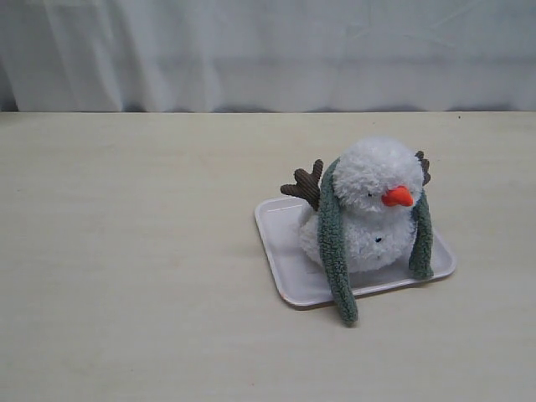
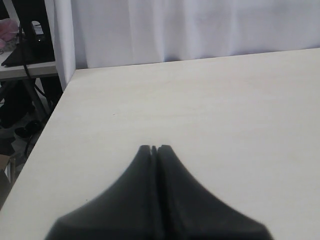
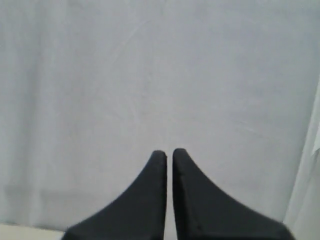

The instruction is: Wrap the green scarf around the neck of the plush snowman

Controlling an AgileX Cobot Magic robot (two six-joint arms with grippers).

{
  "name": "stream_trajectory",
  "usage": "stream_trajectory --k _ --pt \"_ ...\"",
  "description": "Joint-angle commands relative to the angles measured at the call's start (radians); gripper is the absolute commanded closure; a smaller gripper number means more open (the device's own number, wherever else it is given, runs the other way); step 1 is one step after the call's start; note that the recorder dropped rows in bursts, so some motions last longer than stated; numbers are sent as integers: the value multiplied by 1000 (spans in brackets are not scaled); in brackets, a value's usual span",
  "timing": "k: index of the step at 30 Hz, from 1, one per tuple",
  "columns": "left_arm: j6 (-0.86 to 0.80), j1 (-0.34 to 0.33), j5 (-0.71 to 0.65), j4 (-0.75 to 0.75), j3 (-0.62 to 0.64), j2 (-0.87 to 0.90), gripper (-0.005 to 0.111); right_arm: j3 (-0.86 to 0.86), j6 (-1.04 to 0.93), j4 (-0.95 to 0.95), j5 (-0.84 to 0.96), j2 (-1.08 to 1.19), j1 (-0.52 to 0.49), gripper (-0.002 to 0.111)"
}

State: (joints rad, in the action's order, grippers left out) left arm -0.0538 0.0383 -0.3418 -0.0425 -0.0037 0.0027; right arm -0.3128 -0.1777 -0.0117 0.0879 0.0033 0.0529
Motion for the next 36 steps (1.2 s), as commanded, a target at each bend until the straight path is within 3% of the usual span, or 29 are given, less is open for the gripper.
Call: stream_trajectory --k 1,11,24,36 --pt "2 8 11 0 4 -3 107 112 -31 133 -40 -3 -9 104" --pt "2 8 11 0 4 -3 107 313 46 133 -62 -3 -9 104" --pt "2 8 11 0 4 -3 107 313 215 133 68 -3 -9 104" --pt "2 8 11 0 4 -3 107 313 226 133 252 -3 -9 104"
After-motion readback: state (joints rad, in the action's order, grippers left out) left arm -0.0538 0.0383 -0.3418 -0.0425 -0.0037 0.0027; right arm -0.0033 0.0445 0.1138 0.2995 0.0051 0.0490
